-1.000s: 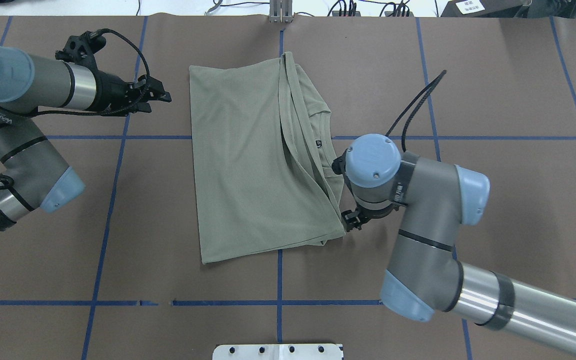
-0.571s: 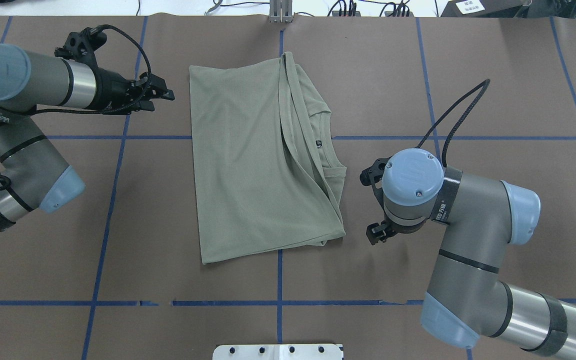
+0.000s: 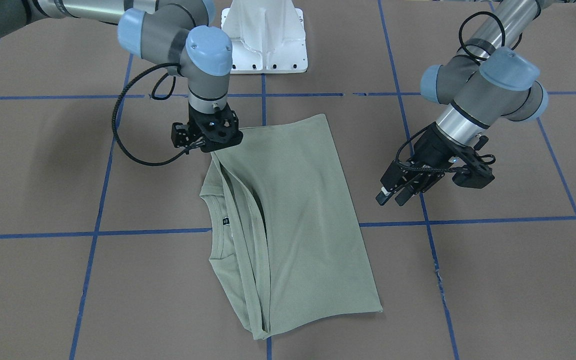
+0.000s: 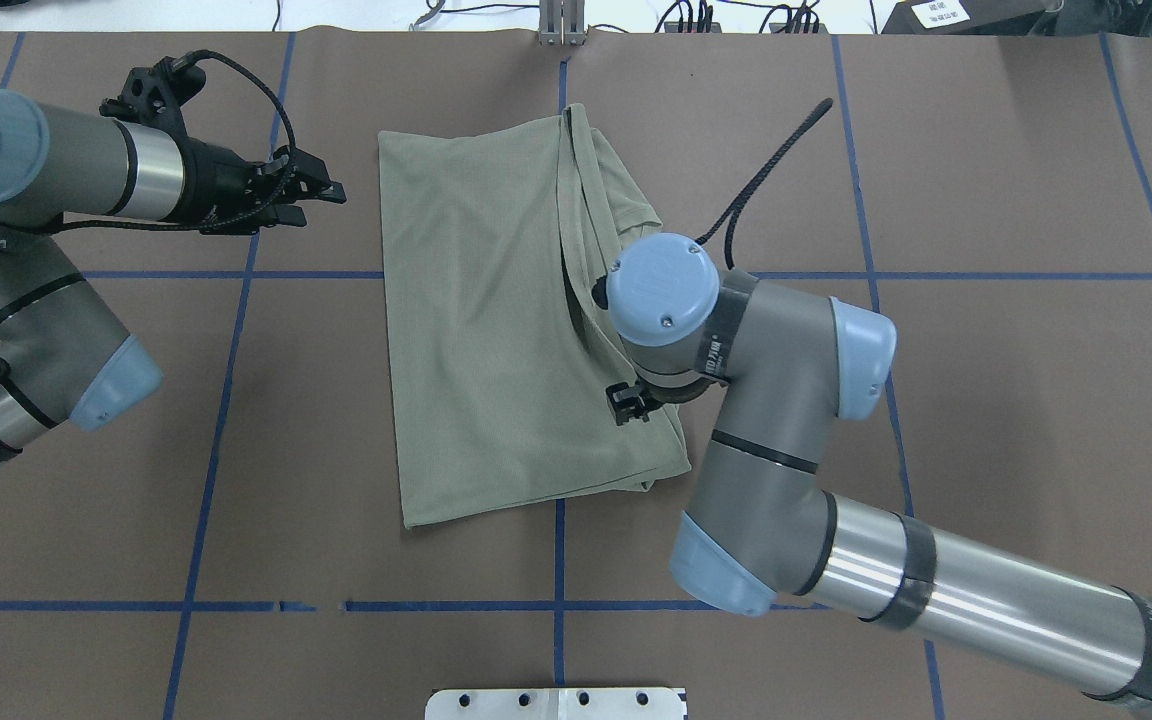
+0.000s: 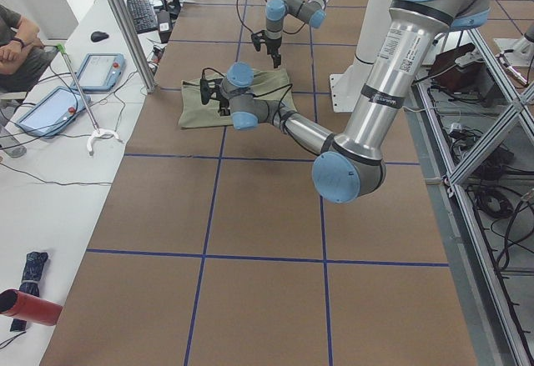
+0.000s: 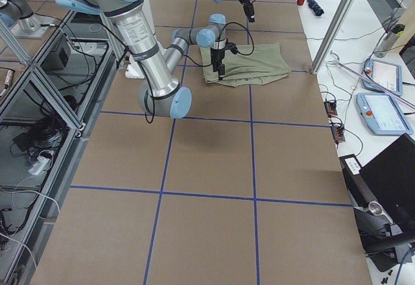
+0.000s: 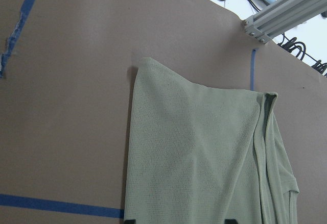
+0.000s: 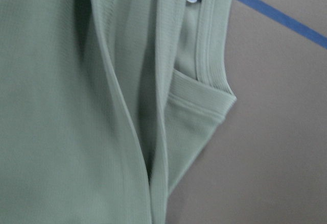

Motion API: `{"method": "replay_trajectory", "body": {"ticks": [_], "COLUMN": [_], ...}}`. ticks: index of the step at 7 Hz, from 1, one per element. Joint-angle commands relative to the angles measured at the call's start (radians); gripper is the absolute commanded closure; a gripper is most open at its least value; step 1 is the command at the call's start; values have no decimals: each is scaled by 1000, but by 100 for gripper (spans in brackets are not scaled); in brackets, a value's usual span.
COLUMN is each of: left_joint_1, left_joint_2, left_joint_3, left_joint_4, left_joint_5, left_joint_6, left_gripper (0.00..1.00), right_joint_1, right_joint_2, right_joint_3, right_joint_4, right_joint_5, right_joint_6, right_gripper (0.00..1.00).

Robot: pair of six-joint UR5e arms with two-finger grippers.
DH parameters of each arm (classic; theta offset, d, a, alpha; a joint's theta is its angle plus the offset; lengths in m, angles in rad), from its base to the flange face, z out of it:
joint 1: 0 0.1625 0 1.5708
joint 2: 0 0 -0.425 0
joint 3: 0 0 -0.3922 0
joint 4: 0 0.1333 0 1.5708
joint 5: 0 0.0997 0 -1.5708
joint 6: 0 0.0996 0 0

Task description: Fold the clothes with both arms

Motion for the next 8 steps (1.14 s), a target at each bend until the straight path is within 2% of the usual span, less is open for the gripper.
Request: {"method": "replay_trajectory", "body": {"ticks": [1,3,5,6,7,8], "left_joint_1": [0,1,1,1,1,1], "left_joint_2": [6,25,26,26,26,26], "left_joint_3": [-7,-17,-22,-22,-22,-22], "left_joint_4": [0,0,0,0,0,0], "left_joint_5": [-6,-6,-6,-7,-7,-7], "left_joint_6": [-1,-1,-1,-1,-1,-1], "left_gripper": [34,34,34,34,34,34], "right_joint_1": [28,44,52,89,145,182], "right_joint_2": [72,122,136,121,54,-86], "right_joint_3": [-156,-244,-317,-318,-278,-131], "right_joint_4": [117,126,216,218,220,214], "right_joint_5": [-7,-6,-7,7,49,57], "right_joint_6": [25,23,23,3,-61,-155], "right_gripper": [0,0,0,0,0,0]}}
